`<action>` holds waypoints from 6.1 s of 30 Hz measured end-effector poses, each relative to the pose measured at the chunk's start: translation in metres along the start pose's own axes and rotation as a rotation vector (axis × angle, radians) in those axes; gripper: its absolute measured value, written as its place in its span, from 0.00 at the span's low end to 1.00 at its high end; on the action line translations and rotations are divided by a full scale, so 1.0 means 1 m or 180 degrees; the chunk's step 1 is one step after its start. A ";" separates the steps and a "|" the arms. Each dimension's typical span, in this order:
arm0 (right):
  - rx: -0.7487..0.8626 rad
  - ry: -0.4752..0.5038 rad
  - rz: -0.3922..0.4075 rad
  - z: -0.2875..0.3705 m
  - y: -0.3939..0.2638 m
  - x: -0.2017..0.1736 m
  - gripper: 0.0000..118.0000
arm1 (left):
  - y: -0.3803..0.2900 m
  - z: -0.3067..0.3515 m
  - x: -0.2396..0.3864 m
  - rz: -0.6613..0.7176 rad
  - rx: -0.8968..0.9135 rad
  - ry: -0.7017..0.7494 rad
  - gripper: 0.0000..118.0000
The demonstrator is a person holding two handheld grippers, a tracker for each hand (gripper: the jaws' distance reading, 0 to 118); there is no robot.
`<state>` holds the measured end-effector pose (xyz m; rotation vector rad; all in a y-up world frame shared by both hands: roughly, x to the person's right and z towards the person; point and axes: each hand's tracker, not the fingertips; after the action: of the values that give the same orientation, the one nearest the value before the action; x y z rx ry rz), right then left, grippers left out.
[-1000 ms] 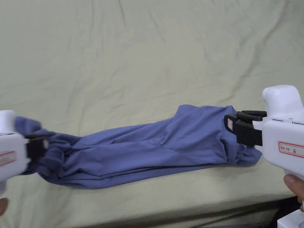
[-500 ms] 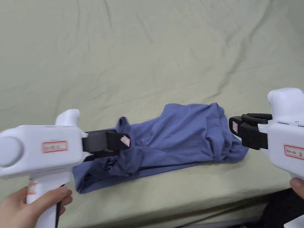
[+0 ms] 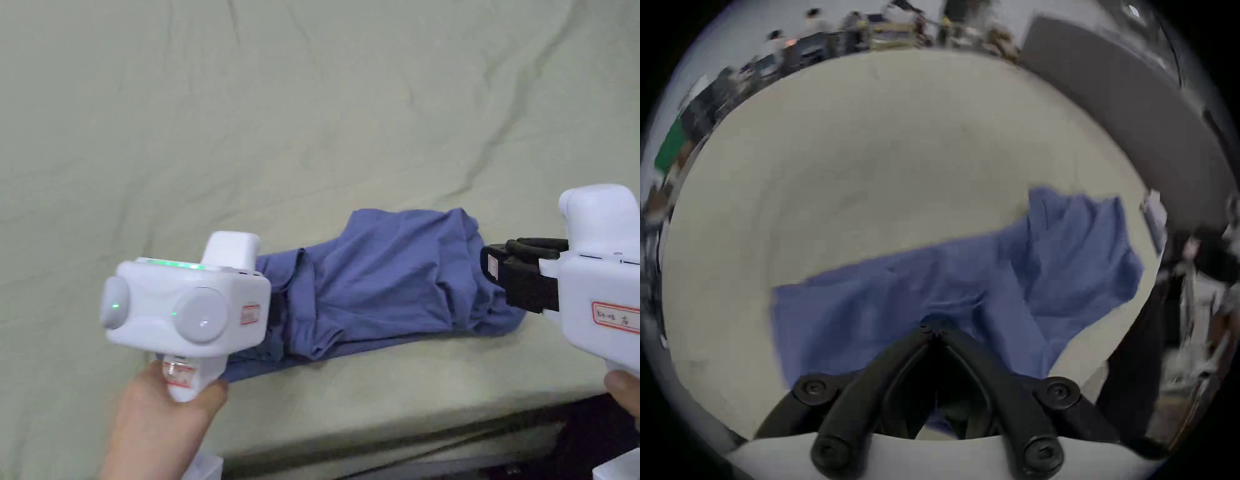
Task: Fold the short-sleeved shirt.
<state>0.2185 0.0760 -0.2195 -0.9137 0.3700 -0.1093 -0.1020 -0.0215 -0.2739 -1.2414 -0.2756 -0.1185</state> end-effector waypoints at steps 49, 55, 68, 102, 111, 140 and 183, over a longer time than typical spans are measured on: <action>-0.0115 0.0238 0.0225 -0.008 0.012 -0.042 0.02 | -0.106 0.065 -0.220 0.2282 0.1041 -0.1752 0.08; -0.0059 0.0295 0.0174 -0.005 0.009 -0.032 0.02 | -0.090 0.125 -0.222 0.2178 0.0874 -0.0267 0.08; 0.0065 0.0272 -0.0100 0.014 -0.004 0.010 0.02 | 0.030 0.046 0.017 0.0615 0.0239 -0.0765 0.08; -0.0118 0.0119 -0.0165 0.010 -0.001 0.017 0.02 | 0.026 0.038 0.071 0.0137 0.0339 -0.1380 0.00; -0.0285 0.0468 0.0600 -0.038 0.033 -0.081 0.02 | -0.046 0.155 -0.069 0.0745 0.0957 -0.0146 0.00; -0.1011 0.1165 -0.0009 -0.151 0.023 -0.044 0.02 | -0.037 -0.046 -0.119 0.1796 0.0473 -0.2737 0.23; 0.0034 0.0669 0.0298 -0.055 0.080 -0.067 0.02 | -0.130 0.274 -0.313 0.1805 0.2122 0.1181 0.00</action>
<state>0.1319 0.1006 -0.2955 -0.8753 0.6061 -0.1214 -0.4725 0.1765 -0.1587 -0.5775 0.3462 0.2202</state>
